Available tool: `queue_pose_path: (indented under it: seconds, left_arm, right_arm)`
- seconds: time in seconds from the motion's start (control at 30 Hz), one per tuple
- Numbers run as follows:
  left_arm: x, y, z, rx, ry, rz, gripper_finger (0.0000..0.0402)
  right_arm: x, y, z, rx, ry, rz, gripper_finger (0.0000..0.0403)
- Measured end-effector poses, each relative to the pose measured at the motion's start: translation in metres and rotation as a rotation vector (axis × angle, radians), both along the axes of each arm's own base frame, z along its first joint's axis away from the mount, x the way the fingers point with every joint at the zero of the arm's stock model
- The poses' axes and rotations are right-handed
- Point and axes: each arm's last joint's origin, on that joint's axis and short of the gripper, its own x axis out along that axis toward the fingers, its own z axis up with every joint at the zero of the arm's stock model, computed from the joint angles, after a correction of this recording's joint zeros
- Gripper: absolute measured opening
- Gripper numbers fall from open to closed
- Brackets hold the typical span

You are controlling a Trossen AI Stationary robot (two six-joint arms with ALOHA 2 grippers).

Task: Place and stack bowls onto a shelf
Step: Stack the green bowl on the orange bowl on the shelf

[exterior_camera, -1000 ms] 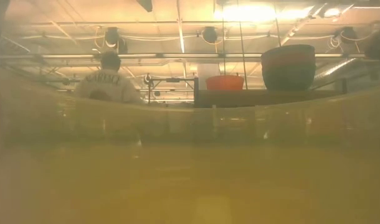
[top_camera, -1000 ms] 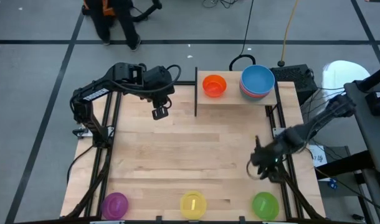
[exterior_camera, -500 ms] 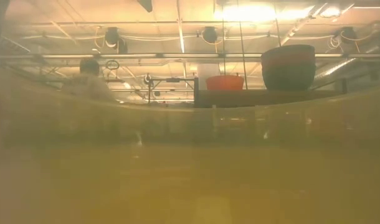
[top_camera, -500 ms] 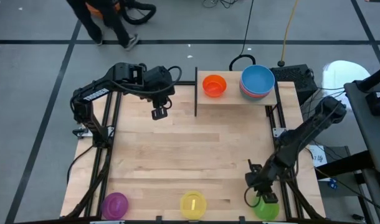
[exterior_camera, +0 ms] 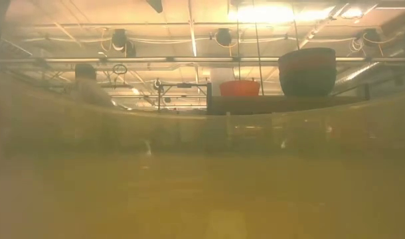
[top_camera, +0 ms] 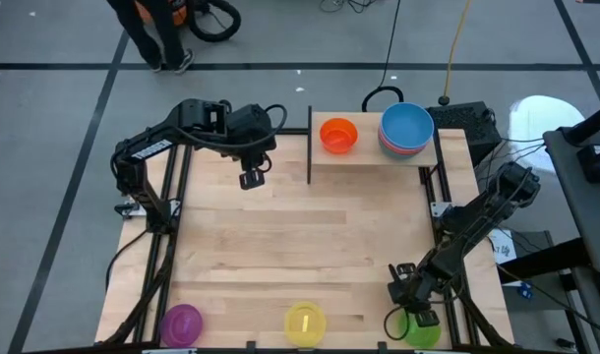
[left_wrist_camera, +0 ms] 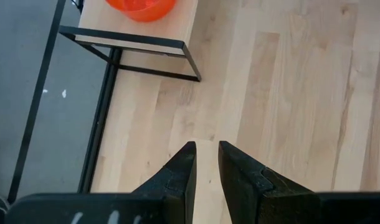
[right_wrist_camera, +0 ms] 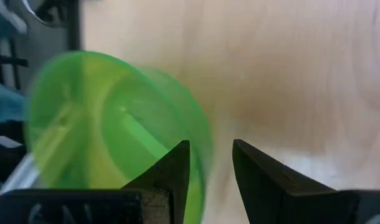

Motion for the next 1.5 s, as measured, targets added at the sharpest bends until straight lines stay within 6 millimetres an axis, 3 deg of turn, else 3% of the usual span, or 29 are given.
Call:
queue_pose_path:
  seconds: [0.17,0.37,0.67,0.9,1.2,1.5]
  left_arm:
    - [0.000,0.000,0.000,-0.001,0.000,0.001,0.0074]
    - [0.000,0.000,0.000,-0.002,-0.001,0.003,0.0074]
    - [0.000,0.000,0.000,-0.006,-0.003,0.012,0.0074]
    - [0.000,0.000,0.000,-0.005,-0.002,0.010,0.0074]
    - [0.000,0.000,0.000,-0.018,-0.014,0.040,0.0074]
    - [0.000,0.000,0.000,-0.042,-0.028,0.090,0.0074]
  right_arm:
    - [0.000,0.000,-0.008,-0.038,0.049,-0.032,0.0097]
    - [-0.001,-0.002,-0.006,-0.039,0.076,-0.094,0.0009]
    - [0.002,-0.018,0.020,-0.003,0.048,-0.289,0.0001]
    - [0.006,-0.049,0.075,-0.142,-0.056,-0.425,0.0001]
    - [0.019,-0.103,0.159,-0.455,-0.161,-0.406,0.0000]
    - [0.053,-0.163,0.207,-0.575,-0.304,-0.385,0.0000]
